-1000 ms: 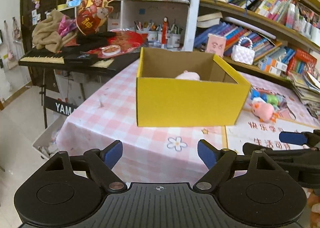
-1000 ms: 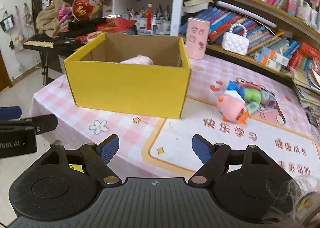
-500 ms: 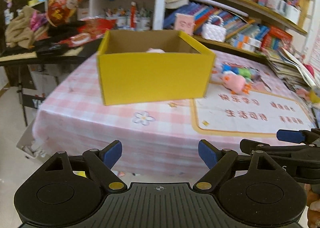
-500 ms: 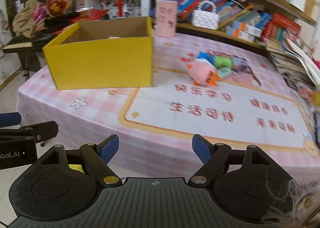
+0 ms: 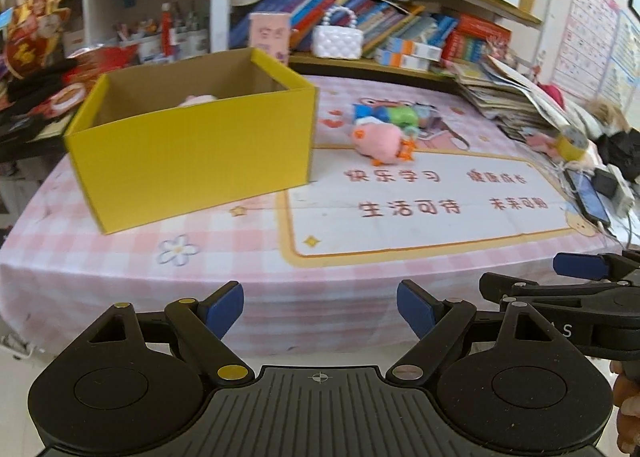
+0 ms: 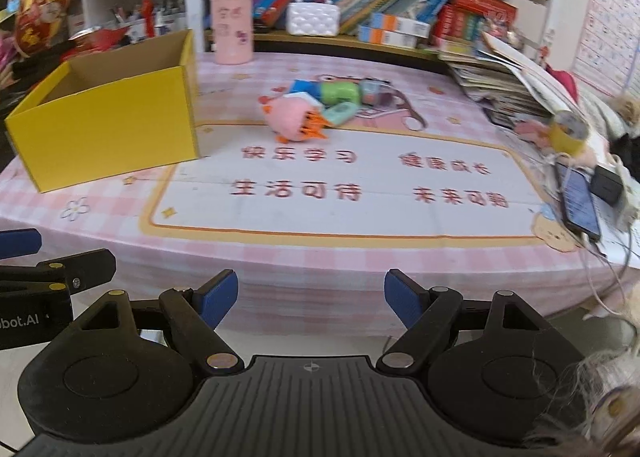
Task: Organize objects
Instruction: 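Withdraw both grippers from the box back toward the table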
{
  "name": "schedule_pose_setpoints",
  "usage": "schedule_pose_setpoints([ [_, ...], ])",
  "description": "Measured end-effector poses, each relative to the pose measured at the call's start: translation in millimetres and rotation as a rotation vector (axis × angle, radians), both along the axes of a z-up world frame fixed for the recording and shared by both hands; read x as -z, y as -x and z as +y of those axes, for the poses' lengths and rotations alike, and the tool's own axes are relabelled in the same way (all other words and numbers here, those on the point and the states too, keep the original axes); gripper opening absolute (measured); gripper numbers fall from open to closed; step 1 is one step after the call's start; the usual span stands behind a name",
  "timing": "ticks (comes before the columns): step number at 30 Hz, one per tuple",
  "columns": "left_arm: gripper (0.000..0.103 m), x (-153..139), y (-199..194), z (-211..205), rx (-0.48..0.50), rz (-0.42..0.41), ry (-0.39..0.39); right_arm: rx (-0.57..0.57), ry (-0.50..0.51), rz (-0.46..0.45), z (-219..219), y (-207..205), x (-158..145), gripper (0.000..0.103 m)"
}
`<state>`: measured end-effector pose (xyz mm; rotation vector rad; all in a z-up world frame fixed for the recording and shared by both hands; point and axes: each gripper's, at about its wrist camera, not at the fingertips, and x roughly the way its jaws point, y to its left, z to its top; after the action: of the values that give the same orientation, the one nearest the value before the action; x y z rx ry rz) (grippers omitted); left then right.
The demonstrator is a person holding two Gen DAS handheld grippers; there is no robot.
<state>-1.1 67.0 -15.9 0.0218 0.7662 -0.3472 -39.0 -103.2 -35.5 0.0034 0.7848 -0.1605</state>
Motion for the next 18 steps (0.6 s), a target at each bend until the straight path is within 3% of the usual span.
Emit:
schedule_pose_setpoints([
  [11, 0.087, 2, -23, -53, 0.111, 0.017, -0.006, 0.093, 0.019, 0.027, -44, -5, 1, 0.079],
  [18, 0.087, 1, -43, -75, 0.089, 0.025, -0.007, 0.088, -0.005, 0.039, -71, -28, 1, 0.079],
])
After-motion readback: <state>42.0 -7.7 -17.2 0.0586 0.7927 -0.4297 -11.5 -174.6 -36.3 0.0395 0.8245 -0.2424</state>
